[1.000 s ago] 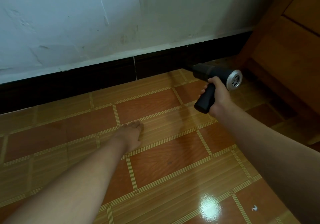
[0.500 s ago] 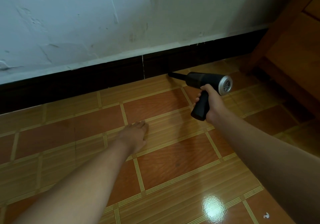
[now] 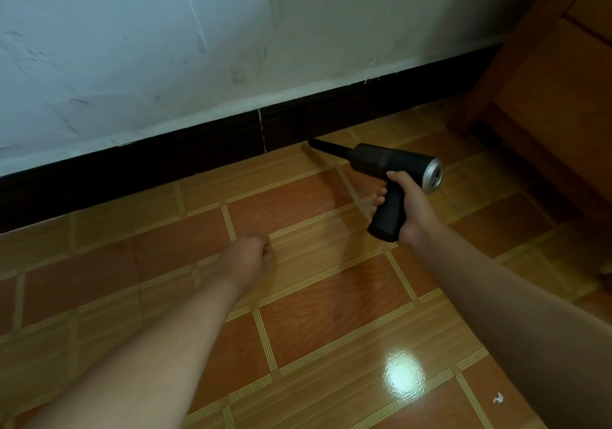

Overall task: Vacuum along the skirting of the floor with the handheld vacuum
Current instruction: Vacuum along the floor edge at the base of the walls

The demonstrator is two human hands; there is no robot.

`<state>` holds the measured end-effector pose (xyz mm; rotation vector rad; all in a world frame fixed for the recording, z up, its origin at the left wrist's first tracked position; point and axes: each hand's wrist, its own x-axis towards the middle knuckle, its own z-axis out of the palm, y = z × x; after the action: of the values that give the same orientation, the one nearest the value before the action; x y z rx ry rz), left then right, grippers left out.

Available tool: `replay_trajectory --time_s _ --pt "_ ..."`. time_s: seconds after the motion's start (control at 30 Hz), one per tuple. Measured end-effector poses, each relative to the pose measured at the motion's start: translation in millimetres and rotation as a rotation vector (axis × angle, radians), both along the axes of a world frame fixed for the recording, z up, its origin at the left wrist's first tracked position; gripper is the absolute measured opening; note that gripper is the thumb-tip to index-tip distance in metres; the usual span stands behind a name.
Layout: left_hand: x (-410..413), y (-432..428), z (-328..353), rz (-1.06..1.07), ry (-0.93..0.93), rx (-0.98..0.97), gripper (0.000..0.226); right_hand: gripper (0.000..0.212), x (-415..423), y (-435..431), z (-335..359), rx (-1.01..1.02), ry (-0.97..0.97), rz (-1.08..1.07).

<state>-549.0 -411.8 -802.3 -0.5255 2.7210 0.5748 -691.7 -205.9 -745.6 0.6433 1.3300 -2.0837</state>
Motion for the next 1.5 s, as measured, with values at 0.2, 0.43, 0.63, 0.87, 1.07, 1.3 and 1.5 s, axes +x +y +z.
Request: replay_trajectory --time_s 0.2,0.43,0.63,0.87,1.07,1.3,1.5 --pt "-17.8 -5.0 39.0 0.189 0.106 0.159 0.022 0.031 7.7 13.1 36.2 -0.033 -0.040 0.005" --pt "-42.5 7.0 160.6 0.409 0.266 0.396 0.022 0.035 32.6 39.7 146.2 0.012 -0.066 0.020" --pt "-57.6 31.5 315.7 0.491 0.287 0.506 0.022 0.038 49.2 75.4 293.7 -0.004 -0.130 0.002" --pt "-67.0 65.5 513.8 0.535 0.206 0.604 0.032 0.037 53.7 115.6 493.3 -0.103 -0.134 0.080" --pt "-85.5 100.5 665.3 0.553 0.262 0.631 0.037 0.038 35.2 147.2 640.0 -0.147 -0.131 0.152" --pt "-101.5 129.2 755.9 0.622 0.403 0.632 0.034 0.037 11.5 171.8 724.1 -0.167 -0.130 0.230" --pt "-94.7 124.1 784.0 0.670 0.462 0.626 0.034 0.037 -1.2 167.5 743.7 -0.186 -0.101 0.326"
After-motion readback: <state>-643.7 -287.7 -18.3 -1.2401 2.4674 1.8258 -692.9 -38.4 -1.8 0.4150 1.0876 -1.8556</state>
